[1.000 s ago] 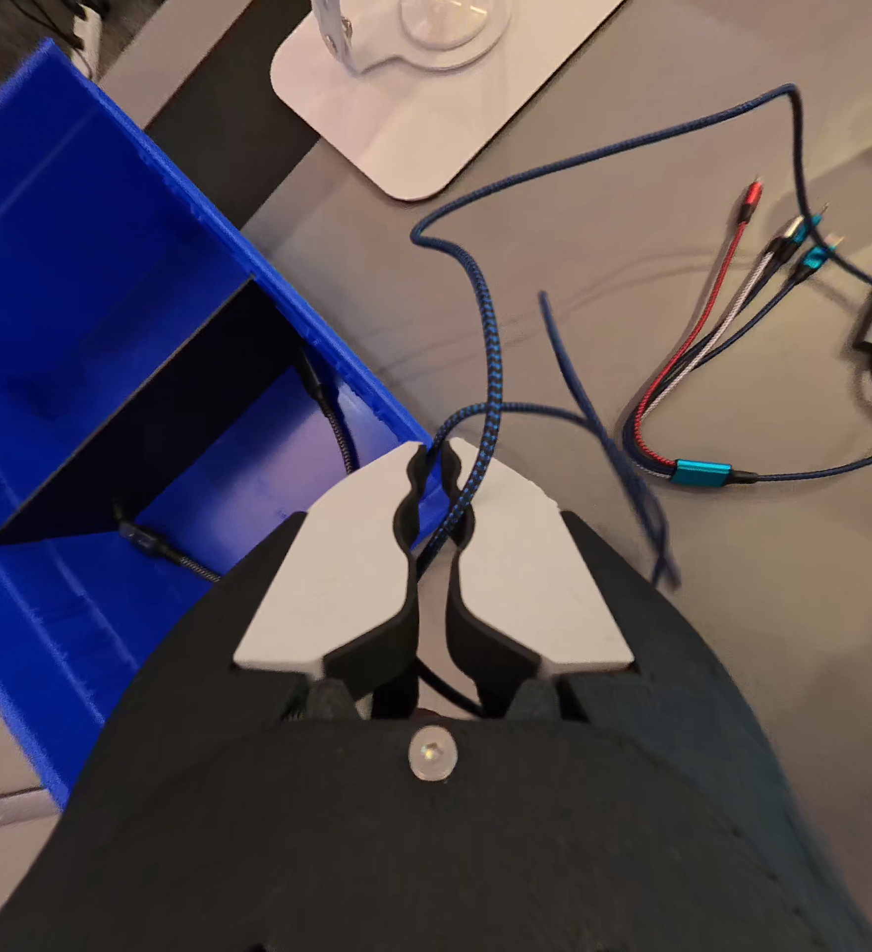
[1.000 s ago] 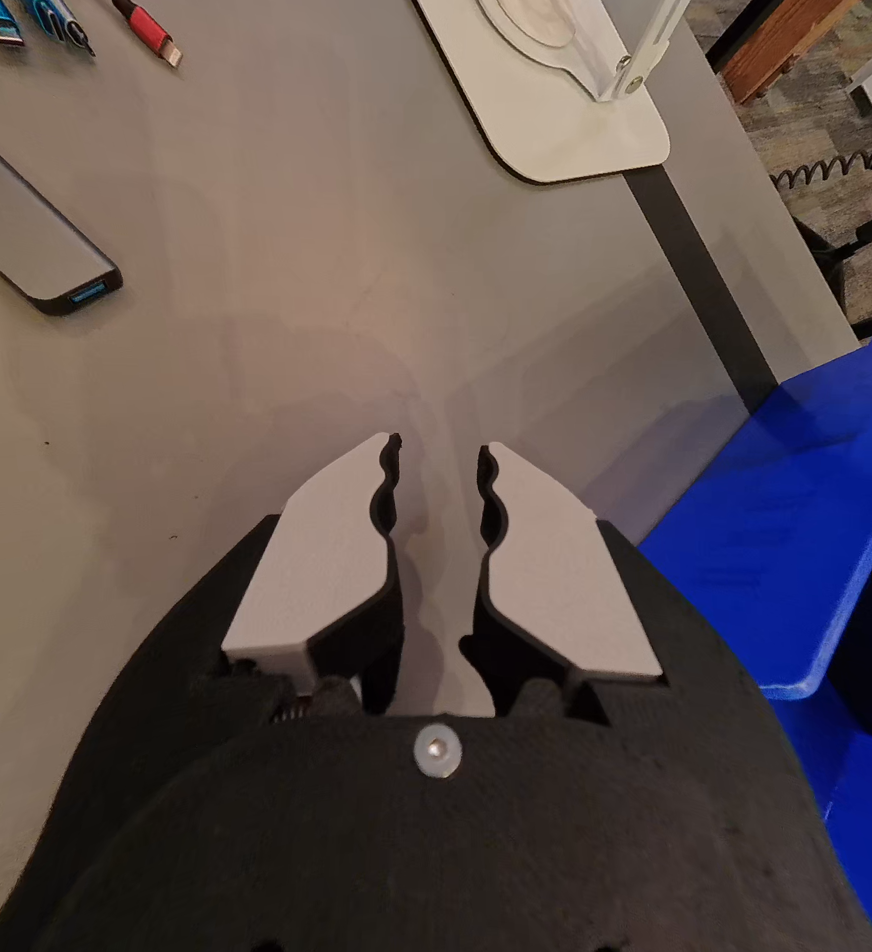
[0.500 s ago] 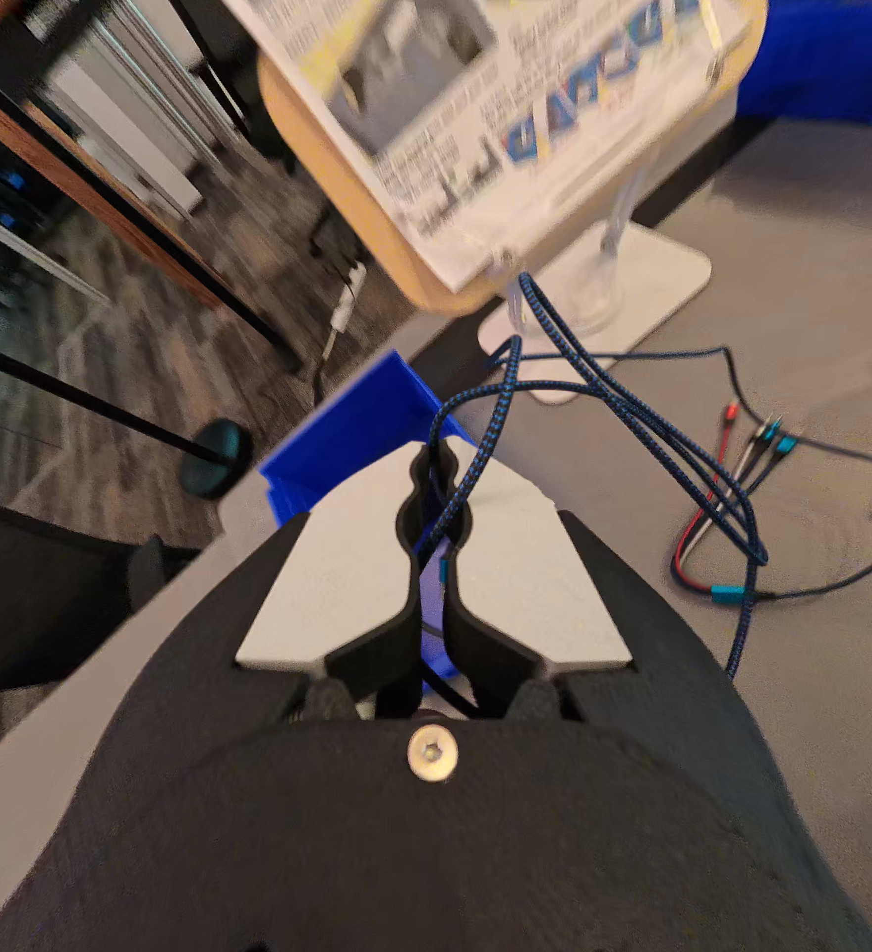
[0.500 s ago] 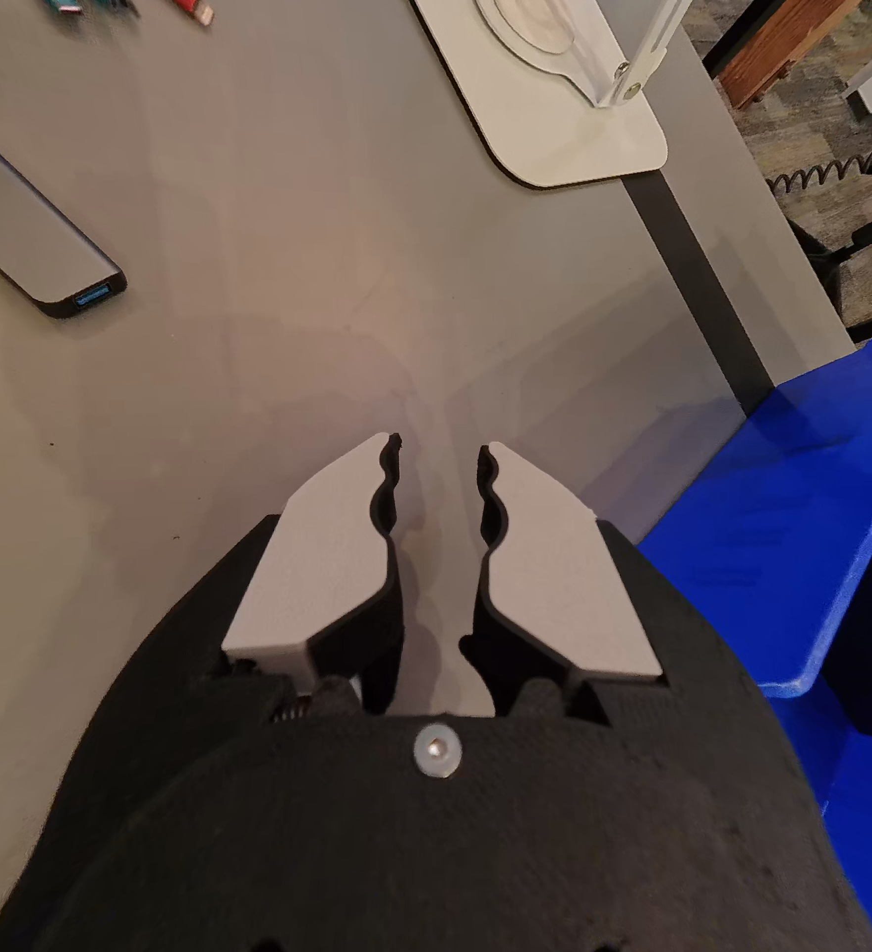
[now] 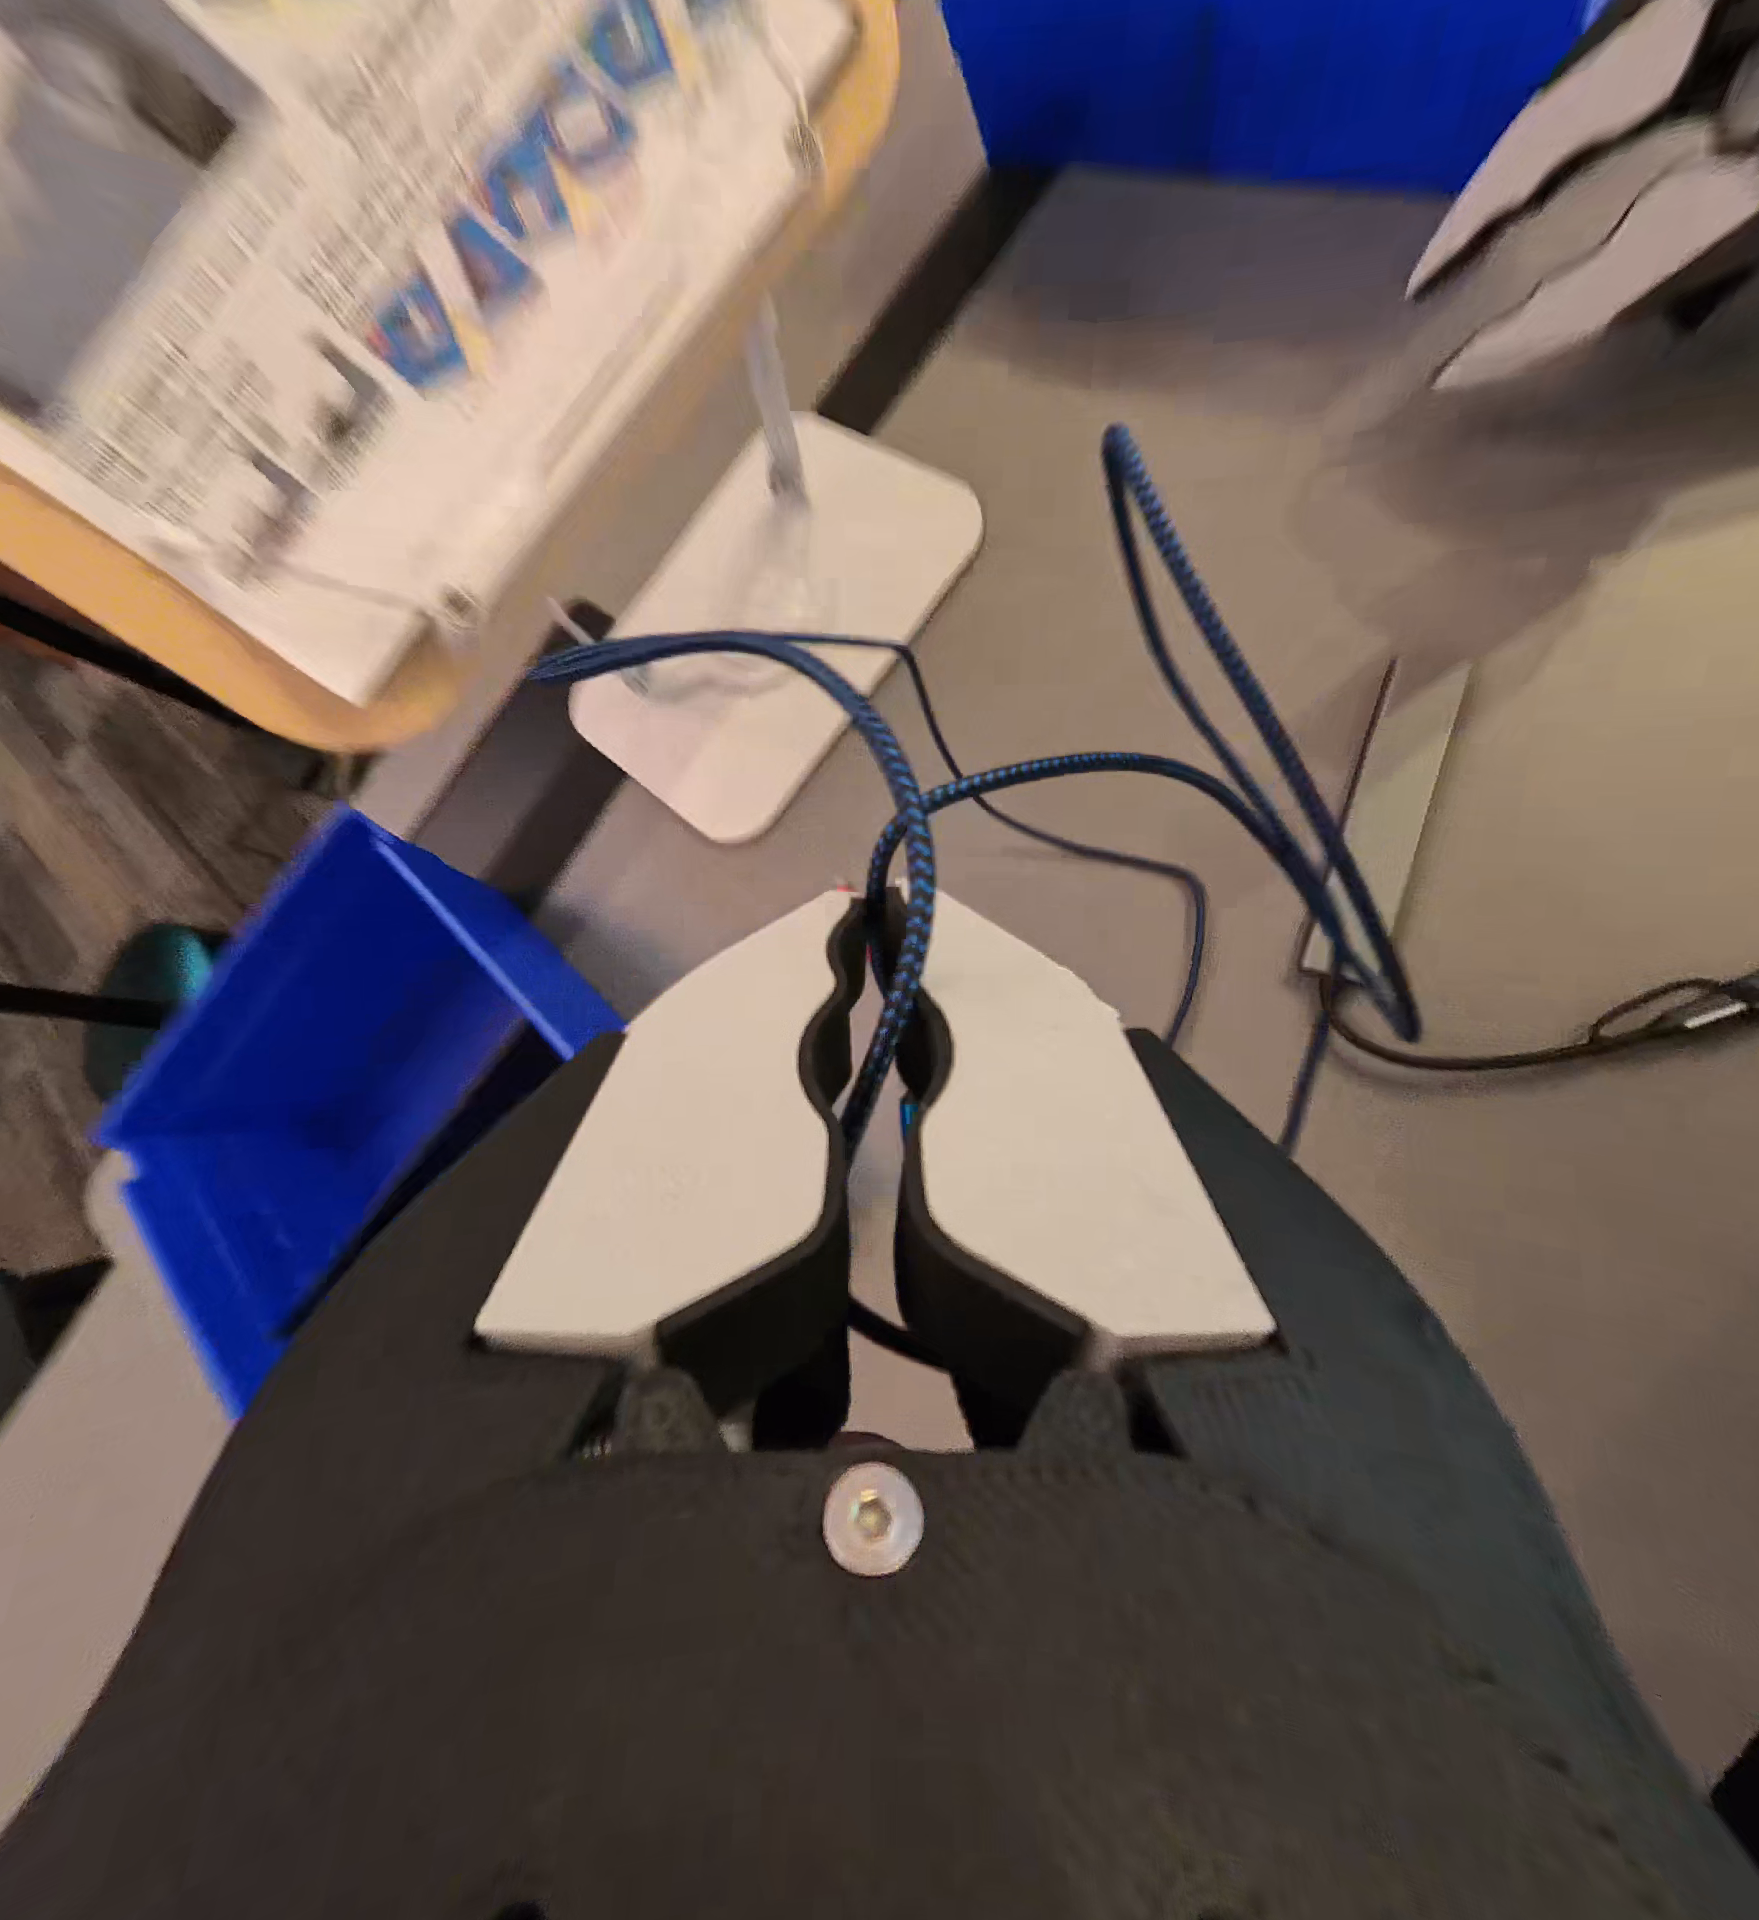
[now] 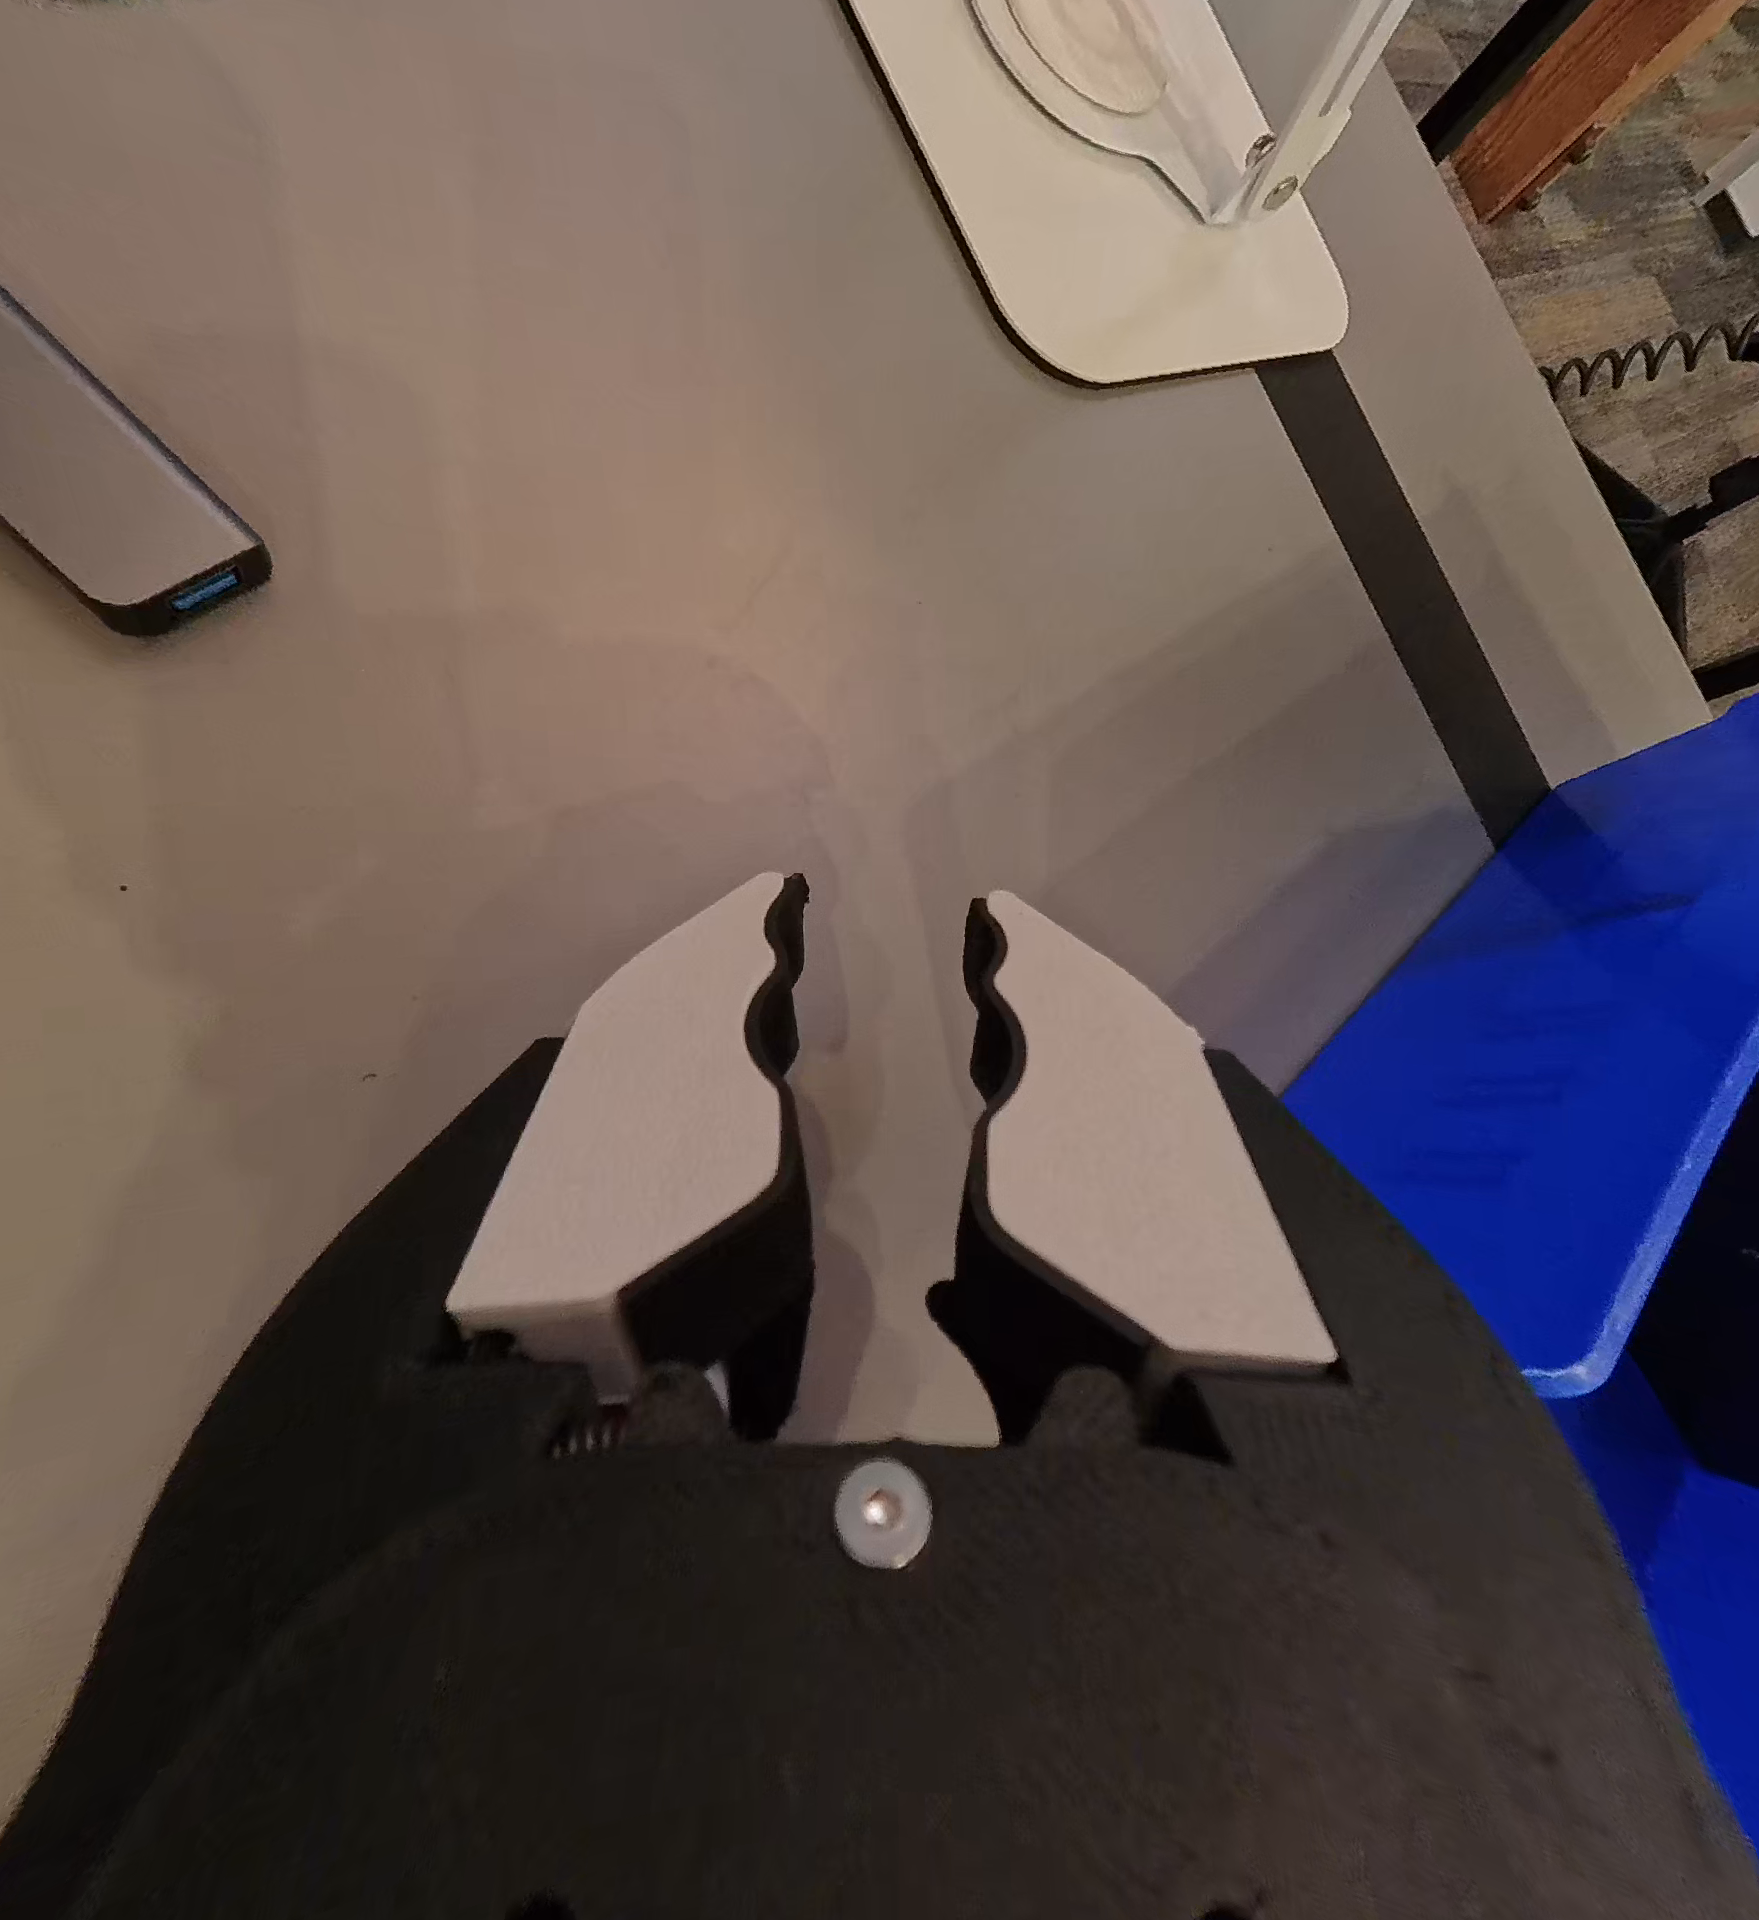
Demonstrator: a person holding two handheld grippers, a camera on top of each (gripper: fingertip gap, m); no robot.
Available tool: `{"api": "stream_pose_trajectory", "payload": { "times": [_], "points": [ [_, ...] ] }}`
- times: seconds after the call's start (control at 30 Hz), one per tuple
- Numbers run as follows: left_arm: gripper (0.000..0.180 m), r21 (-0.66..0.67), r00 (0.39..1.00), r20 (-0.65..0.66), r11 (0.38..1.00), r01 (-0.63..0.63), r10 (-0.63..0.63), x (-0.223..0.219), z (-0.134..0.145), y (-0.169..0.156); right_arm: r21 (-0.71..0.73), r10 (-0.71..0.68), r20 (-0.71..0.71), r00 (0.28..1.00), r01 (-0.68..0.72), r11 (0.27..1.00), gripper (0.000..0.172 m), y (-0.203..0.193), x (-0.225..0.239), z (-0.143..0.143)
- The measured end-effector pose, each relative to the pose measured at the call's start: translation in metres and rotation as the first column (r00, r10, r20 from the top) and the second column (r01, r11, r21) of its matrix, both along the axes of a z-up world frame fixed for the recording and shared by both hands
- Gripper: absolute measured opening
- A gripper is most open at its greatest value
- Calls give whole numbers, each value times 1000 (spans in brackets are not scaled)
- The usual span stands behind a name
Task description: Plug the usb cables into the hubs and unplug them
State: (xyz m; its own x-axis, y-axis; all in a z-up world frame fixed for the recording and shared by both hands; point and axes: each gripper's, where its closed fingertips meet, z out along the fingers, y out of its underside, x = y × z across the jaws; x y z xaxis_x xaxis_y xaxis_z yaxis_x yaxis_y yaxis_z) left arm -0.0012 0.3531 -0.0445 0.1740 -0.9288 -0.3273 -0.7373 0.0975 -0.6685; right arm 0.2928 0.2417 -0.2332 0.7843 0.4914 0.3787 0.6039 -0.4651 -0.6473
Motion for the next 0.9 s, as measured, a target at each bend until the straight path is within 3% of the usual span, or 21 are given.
{"api": "stream_pose_trajectory", "payload": {
  "times": [0.1, 0.2, 0.23, 0.3, 0.33, 0.47, 0.57, 0.63, 0.73, 0.9],
  "points": [
    [3, -155, 999, -42, 987, -39, 33, -1, -68, 4, -5, 3, 2, 1000, -3, 1000, 29, 0, -1, 0],
    [5, -212, 989, -133, 972, -97, 70, -7, -127, 12, -11, 7, 4, 1000, -7, 1000, 29, -1, -2, -2],
    [27, -257, 990, -130, 962, -93, 61, -5, -139, 10, -14, 9, 6, 1000, -9, 1000, 29, -1, -2, -3],
    [93, -320, 980, -185, 939, -127, 70, -10, -155, 8, -18, 10, 7, 1000, -10, 1000, 29, -1, -3, -4],
    [96, -324, 985, -160, 939, -113, 64, -10, -150, 6, -20, 10, 6, 1000, -10, 1000, 29, -1, -3, -5],
    [91, -253, 992, -66, 960, -121, 108, -31, -102, 21, -27, 10, 1, 1000, -10, 1000, 29, -1, -2, -6],
    [70, -210, 966, 22, 946, -247, 257, -67, -58, 64, -31, 15, 3, 1000, -15, 999, 29, -1, -3, -8],
    [63, -231, 938, 15, 914, -333, 345, -94, -50, 94, -36, 20, 5, 1000, -20, 999, 29, -1, -5, -9],
    [49, -287, 880, -113, 833, -474, 462, -128, -77, 136, -43, 24, 8, 1000, -24, 999, 29, -1, -6, -11],
    [48, -329, 736, -379, 662, -674, 561, -160, -158, 182, -40, 21, 4, 1000, -21, 999, 29, -1, -5, -10]
  ]
}}
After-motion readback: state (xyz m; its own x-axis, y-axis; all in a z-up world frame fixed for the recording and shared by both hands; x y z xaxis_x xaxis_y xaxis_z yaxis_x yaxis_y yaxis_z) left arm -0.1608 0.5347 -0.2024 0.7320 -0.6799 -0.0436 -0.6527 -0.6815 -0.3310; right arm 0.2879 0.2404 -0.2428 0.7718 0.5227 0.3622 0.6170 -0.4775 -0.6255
